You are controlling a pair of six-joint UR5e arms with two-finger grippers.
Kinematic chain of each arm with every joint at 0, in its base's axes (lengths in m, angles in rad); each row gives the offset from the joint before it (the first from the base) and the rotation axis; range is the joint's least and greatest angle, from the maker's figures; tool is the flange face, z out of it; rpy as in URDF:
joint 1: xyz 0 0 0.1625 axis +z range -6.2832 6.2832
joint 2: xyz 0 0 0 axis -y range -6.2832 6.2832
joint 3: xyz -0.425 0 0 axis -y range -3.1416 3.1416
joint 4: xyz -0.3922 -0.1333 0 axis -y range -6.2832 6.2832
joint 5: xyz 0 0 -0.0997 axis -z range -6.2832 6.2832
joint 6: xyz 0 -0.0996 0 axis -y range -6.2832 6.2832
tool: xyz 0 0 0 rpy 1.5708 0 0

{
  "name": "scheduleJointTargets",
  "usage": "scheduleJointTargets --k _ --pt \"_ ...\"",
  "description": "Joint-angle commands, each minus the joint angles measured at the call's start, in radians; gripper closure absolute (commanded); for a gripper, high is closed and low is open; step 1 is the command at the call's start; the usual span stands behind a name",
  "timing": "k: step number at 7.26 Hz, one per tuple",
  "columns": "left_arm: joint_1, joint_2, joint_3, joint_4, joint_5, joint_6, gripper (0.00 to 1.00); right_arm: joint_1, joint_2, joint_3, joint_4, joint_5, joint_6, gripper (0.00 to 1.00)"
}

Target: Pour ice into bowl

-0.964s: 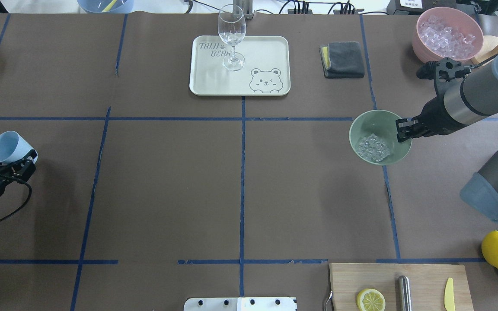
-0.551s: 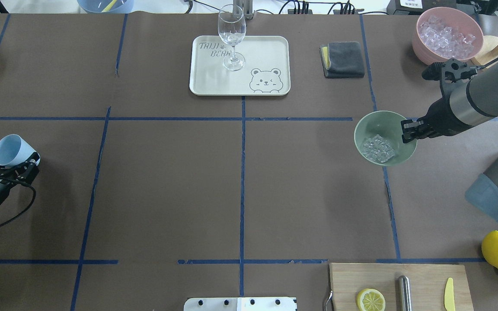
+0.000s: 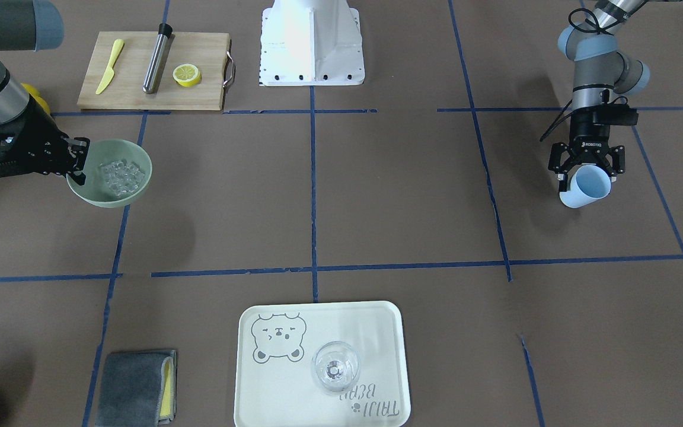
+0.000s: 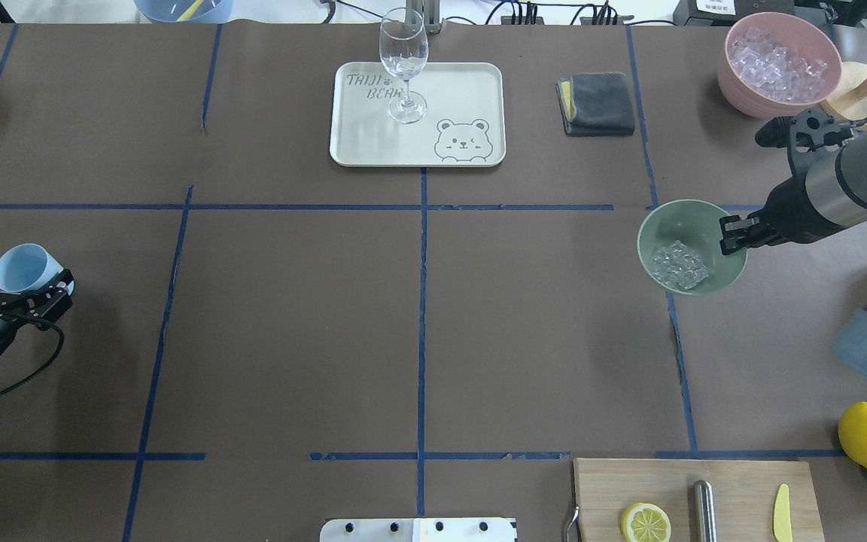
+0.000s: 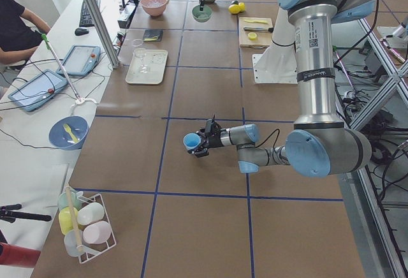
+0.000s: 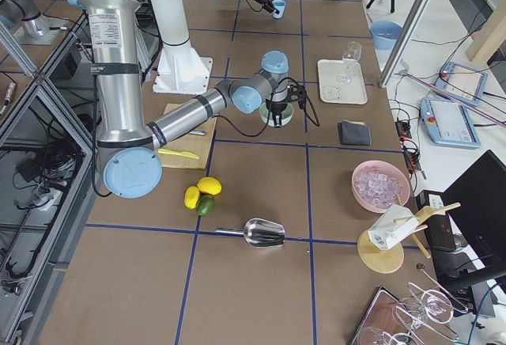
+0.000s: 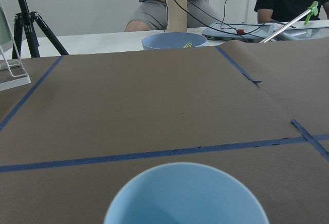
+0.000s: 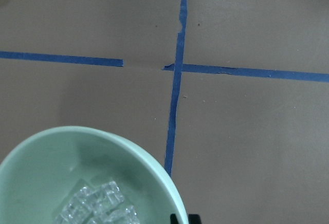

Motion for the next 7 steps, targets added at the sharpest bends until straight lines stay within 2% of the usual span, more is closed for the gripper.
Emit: scheduleJointTargets --k 1,4,5,6,7 --pt "-0.004 0.009 -0.011 -0.003 -0.001 0.02 0.0 0.002 -0.029 -0.003 0.031 0.0 -0.004 1.0" --pt "-0.006 0.096 -0.15 -0.003 -0.013 0.092 0.0 0.002 -0.049 -0.006 0.031 -0.005 -0.008 1.0" --pt "-0.009 0.099 -0.17 -0.003 -0.028 0.124 0.0 0.003 -0.087 -0.009 0.058 -0.008 -0.036 1.0" --pt "-0.015 0.102 -0.193 0.0 -0.06 0.141 0.0 0.006 -0.17 -0.02 0.138 -0.009 -0.037 1.0" --pt "-0.059 0.105 -0.207 0.006 -0.142 0.164 0.0 0.034 -0.202 -0.059 0.231 -0.003 -0.04 1.0"
